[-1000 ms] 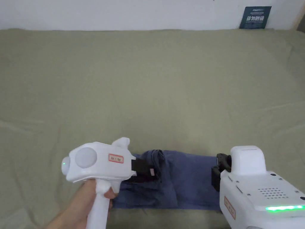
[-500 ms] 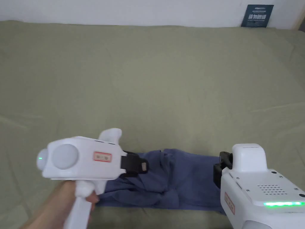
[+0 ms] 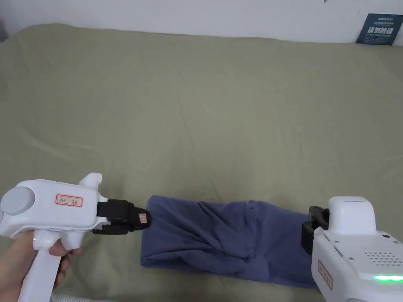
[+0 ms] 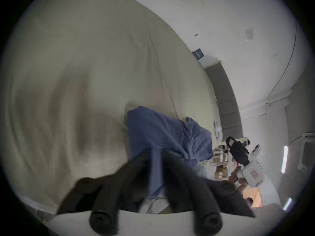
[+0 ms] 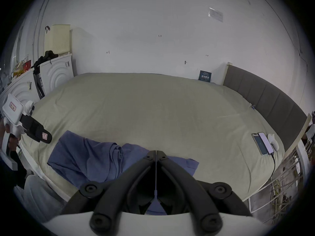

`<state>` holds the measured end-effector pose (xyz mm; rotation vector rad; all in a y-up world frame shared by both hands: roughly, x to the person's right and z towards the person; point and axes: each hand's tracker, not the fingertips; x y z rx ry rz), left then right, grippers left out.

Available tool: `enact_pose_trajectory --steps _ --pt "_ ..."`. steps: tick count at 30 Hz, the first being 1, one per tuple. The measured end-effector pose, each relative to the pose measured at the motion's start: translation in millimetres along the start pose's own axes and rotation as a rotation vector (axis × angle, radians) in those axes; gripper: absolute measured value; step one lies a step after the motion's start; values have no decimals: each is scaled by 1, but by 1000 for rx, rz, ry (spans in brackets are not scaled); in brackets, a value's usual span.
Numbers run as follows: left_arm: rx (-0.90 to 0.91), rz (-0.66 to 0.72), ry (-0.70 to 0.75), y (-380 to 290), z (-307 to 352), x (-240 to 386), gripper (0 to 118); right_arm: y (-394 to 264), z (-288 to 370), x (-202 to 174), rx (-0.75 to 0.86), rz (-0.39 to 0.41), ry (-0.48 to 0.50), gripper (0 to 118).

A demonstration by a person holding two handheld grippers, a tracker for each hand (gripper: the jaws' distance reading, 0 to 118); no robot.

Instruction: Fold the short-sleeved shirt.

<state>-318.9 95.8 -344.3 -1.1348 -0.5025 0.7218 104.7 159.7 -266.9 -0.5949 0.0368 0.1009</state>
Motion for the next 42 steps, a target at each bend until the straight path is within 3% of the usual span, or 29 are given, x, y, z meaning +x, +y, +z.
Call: enact_pose_trajectory --steps 1,2,3,7,10,12,13,14,15,16,22,32,35,42 --pt "-16 4 -45 1 -4 -3 67 0 -1 0 -2 0 1 2" --pt "-34 12 -67 2 -10 -6 100 0 -1 -1 -5 3 -1 2" --pt "-54 12 -74 4 -15 -10 118 0 -1 0 -7 7 -1 2" --pt "-82 59 -83 6 -32 -20 118 -2 -2 1 -17 11 -4 2" --pt "-75 117 -208 8 -41 -19 118 -4 -4 4 -23 4 -9 2" --pt "-108 176 -245 5 -55 -19 109 -4 -5 7 -26 -3 -8 2" --pt "-86 162 -206 3 -59 -15 80 -4 -5 7 -27 -4 -11 2" --pt "-84 151 -186 2 -60 -8 27 -3 -4 8 -26 -5 -13 2" --pt "-59 130 -116 0 -61 -5 9 -3 -3 9 -22 -7 -14 2" --pt "-56 132 -27 -2 -64 -2 9 -3 -2 10 -18 -10 -15 2" --pt "60 90 -16 -5 -17 7 9 1 5 15 3 -4 -14 2" --pt "271 0 340 -8 134 23 9 25 7 3 94 21 21 2" --pt "271 -21 375 -14 134 44 9 33 4 -5 126 31 14 2" --pt "143 -224 365 -12 60 123 9 43 11 -8 157 40 8 2"
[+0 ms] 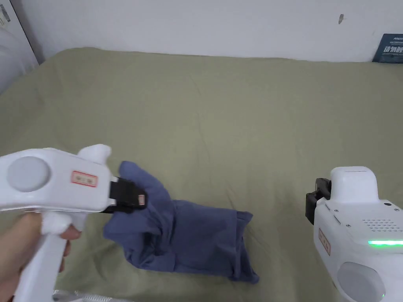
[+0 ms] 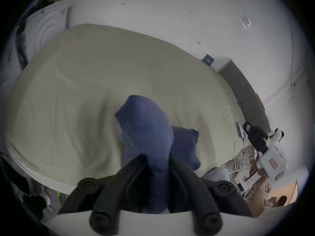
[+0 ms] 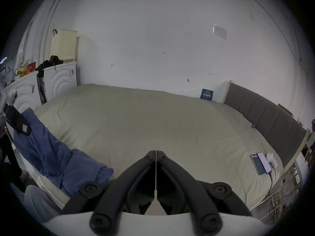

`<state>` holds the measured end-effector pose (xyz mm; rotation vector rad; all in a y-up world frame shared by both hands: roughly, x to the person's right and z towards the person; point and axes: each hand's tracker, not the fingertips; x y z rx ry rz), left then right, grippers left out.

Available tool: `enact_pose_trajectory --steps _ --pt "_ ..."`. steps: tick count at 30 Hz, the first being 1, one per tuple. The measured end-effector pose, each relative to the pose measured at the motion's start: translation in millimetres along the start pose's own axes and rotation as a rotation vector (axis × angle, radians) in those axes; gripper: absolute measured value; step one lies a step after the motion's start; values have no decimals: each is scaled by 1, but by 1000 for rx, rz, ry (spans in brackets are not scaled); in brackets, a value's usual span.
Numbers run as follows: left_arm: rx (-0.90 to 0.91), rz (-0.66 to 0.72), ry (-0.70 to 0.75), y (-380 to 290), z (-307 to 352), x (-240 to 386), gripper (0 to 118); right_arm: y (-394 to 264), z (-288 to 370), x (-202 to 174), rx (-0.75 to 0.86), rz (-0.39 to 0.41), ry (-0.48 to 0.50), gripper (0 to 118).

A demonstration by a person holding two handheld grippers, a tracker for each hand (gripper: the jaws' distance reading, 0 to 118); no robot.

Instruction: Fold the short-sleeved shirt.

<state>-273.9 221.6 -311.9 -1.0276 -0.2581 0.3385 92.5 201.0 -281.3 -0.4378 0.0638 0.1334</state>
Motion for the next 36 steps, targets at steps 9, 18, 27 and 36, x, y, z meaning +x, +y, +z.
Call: enact_pose_trajectory --steps 9,18,27,36 --pt "-160 -209 109 -11 -112 94 9 -18 6 17 -41 -6 -13 2" --pt "-119 -159 45 -20 -133 92 106 -32 4 35 -91 -36 -33 2" --pt "-48 97 -316 -21 -95 36 0 -40 3 37 -115 -73 -24 2" --pt "-145 97 -506 -51 -149 36 0 -48 -3 39 -152 -95 -15 2"
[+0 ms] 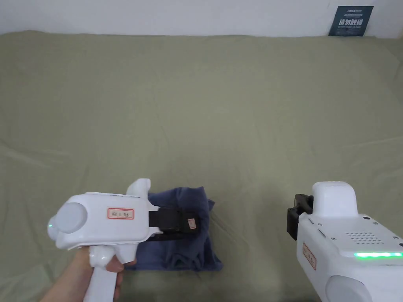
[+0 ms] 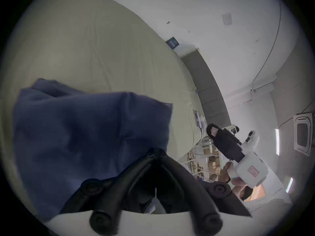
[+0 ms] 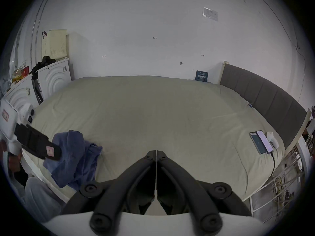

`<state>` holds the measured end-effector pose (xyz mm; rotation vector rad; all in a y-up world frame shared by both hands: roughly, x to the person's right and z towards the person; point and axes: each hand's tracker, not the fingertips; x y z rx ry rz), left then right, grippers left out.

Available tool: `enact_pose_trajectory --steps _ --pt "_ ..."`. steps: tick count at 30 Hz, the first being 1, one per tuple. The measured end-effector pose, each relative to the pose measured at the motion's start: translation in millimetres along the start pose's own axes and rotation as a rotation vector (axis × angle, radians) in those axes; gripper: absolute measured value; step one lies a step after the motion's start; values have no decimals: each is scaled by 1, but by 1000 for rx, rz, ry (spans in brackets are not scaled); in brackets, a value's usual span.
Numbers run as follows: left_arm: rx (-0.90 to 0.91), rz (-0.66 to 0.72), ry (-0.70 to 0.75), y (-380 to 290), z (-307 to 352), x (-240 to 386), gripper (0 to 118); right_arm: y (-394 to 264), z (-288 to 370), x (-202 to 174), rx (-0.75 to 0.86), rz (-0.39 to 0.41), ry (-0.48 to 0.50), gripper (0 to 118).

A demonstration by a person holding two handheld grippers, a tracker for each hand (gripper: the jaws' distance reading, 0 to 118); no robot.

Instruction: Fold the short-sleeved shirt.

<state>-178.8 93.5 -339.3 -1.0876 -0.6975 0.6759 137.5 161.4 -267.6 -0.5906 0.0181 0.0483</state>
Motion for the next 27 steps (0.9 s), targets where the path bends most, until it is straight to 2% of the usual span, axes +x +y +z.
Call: enact_pose_trajectory --steps 2,3,8,13,16,17,19,23,26,27 --pt "-22 17 -7 10 -22 -20 0 -1 -1 -1 -8 -1 3 2" --pt "-50 75 -21 8 -32 -23 0 -2 -2 -1 -14 1 5 2" --pt "-77 38 25 7 -60 -40 0 -7 -12 -1 -60 -2 38 2" --pt "-59 52 13 9 -47 -32 0 -11 -18 -8 -101 -8 101 2" --pt "-13 18 0 13 -15 -21 0 -9 -18 -17 -118 -23 191 2" --pt "3 16 -8 12 0 -17 0 -7 -19 -21 -127 -36 241 2" --pt "61 -25 -1 14 29 -12 0 -3 -25 -28 -166 -83 399 2" --pt "115 -37 74 17 79 -15 0 -1 -64 -47 -311 -279 764 2" --pt "140 -13 138 16 104 -28 0 -7 -104 -62 -419 -391 973 2" --pt "140 -1 164 16 110 -34 0 -9 -117 -67 -465 -424 1012 2"
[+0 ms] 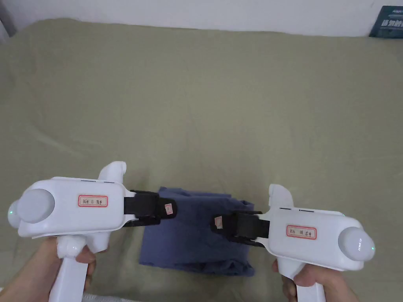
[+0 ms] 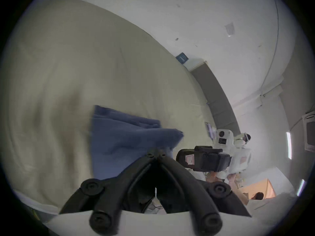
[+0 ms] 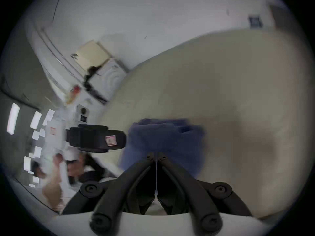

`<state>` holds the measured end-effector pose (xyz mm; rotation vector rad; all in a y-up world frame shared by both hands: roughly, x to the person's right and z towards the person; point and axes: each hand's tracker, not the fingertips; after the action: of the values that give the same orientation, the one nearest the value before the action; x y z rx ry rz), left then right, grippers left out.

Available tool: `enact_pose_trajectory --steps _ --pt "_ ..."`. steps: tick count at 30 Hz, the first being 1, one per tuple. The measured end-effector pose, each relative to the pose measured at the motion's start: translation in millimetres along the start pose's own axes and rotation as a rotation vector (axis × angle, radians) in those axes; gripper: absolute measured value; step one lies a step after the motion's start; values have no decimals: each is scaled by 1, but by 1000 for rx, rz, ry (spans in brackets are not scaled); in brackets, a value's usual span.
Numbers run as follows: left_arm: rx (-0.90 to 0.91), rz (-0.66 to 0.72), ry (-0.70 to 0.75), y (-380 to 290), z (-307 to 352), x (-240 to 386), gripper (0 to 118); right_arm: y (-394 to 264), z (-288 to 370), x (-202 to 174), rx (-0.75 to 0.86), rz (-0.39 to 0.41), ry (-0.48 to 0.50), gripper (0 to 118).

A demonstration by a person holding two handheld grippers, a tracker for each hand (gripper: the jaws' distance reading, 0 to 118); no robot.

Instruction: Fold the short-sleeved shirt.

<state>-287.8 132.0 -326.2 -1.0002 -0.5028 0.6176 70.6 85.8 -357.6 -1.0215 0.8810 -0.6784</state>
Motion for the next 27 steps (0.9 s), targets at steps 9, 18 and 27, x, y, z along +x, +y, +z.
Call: enact_pose_trajectory --steps 9,18,27 --pt "-33 74 85 -2 17 -47 0 15 -66 65 -138 -224 108 1" --pt "-150 84 -73 4 -22 -60 118 14 -62 71 -135 -245 149 1" --pt "-211 156 -253 21 -70 -73 94 18 -63 80 -153 -286 186 1"
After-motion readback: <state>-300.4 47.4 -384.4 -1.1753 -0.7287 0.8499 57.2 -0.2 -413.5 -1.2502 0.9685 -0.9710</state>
